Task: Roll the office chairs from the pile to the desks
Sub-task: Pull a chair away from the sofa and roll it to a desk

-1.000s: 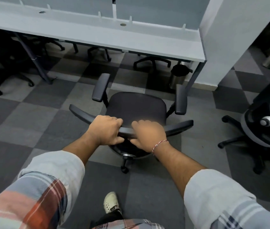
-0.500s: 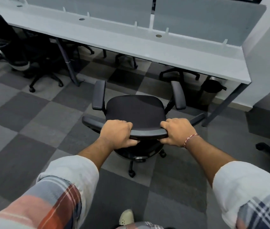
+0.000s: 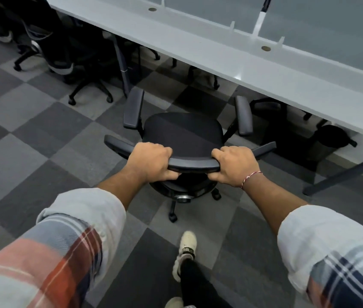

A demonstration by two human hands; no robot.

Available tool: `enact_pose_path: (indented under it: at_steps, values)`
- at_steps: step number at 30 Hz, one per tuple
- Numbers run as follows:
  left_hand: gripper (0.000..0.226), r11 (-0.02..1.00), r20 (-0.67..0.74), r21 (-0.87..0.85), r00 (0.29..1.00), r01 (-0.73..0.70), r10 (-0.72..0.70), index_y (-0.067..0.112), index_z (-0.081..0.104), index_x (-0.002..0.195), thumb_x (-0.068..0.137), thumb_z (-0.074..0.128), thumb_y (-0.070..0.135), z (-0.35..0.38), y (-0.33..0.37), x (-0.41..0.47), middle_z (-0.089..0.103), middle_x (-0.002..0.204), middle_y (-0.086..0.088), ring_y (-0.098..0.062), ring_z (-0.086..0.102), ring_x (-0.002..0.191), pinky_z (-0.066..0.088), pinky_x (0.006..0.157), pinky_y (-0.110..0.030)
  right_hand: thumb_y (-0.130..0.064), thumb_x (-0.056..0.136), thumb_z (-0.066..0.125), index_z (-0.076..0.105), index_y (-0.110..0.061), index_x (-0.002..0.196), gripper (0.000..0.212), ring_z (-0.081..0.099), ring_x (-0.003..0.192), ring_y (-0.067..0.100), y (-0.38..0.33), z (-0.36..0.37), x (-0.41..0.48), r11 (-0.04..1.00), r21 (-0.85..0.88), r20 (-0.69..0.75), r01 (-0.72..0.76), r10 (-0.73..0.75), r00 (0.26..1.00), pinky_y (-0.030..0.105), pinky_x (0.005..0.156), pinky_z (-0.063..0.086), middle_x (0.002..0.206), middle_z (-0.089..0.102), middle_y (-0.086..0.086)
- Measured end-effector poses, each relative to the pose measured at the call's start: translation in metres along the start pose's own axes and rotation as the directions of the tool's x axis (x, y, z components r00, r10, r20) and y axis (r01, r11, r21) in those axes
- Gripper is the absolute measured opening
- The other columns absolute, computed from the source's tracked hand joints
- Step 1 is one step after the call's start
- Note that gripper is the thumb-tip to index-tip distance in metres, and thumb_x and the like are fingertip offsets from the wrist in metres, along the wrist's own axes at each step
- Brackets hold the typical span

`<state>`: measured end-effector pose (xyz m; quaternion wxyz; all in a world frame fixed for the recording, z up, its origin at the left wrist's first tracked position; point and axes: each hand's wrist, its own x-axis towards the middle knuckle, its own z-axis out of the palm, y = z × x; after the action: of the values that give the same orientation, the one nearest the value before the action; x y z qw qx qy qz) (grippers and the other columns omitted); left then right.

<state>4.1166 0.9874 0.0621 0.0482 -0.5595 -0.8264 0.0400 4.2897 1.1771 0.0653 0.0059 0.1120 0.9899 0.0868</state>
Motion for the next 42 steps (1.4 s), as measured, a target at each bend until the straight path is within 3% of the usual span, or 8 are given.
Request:
enact_pose_path:
  at_steps: [6,12,19,26,37,42]
  values:
    - [0.057,0.997,0.001,0.019,0.997,0.072,-0.072,0.023,0.047,0.077,0.072,0.057,0.078,0.01,-0.068,0.042,0.066,0.08,0.005,-0.022,0.067,0.076,0.033,0.056,-0.03,-0.061,0.064,0.07,0.058,-0.018,0.081,0.047,0.058,0.057,0.026,0.002,0.008,0.092,0.997,-0.006,-0.099,0.08,-0.08,0.992,0.03,0.05,0.038,0.063,0.056,0.001]
    - [0.057,0.99,0.01,0.055,0.991,0.132,-0.133,0.024,0.045,0.074,0.073,0.053,0.08,0.017,-0.131,0.087,0.065,0.078,0.006,-0.02,0.066,0.075,0.033,0.055,-0.03,-0.063,0.065,0.07,0.056,-0.018,0.082,0.05,0.06,0.06,0.028,0.01,0.01,0.184,0.987,-0.003,-0.146,0.162,-0.16,0.976,0.03,0.052,0.029,0.066,0.058,0.001]
    - [0.056,0.978,0.043,0.043,0.978,0.204,-0.206,0.025,0.045,0.074,0.073,0.056,0.08,0.023,-0.207,0.134,0.053,0.07,0.009,-0.019,0.064,0.075,0.03,0.055,-0.03,-0.057,0.053,0.081,0.054,-0.017,0.072,0.053,0.056,0.048,0.028,0.008,0.015,0.29,0.982,0.026,-0.16,0.188,-0.181,0.97,0.027,0.048,0.029,0.055,0.051,0.002]
    - [0.056,0.973,0.029,0.066,0.974,0.22,-0.223,0.025,0.046,0.075,0.073,0.054,0.081,0.034,-0.282,0.173,0.053,0.069,0.01,-0.018,0.063,0.071,0.026,0.051,-0.03,-0.064,0.068,0.07,0.057,-0.019,0.085,0.05,0.061,0.063,0.026,0.0,0.013,0.379,0.971,-0.007,-0.162,0.238,-0.236,0.958,0.03,0.055,0.033,0.068,0.058,0.001]
    - [0.055,0.982,0.012,0.025,0.982,0.187,-0.187,0.025,0.046,0.075,0.073,0.053,0.079,0.059,-0.41,0.23,0.064,0.078,0.007,-0.02,0.065,0.075,0.033,0.057,-0.03,-0.065,0.079,0.058,0.051,-0.02,0.098,0.049,0.061,0.077,0.024,-0.031,0.003,0.512,0.988,-0.026,-0.038,0.154,-0.155,0.987,0.033,0.064,0.043,0.084,0.06,0.0]
    - [0.053,0.985,0.008,0.011,0.985,0.172,-0.172,0.025,0.045,0.074,0.074,0.054,0.077,0.065,-0.452,0.245,0.06,0.074,0.007,-0.02,0.064,0.073,0.033,0.056,-0.029,-0.063,0.079,0.057,0.05,-0.02,0.096,0.047,0.062,0.079,0.025,-0.045,0.002,0.551,0.992,-0.033,-0.03,0.123,-0.124,0.992,0.033,0.064,0.038,0.085,0.061,0.001]
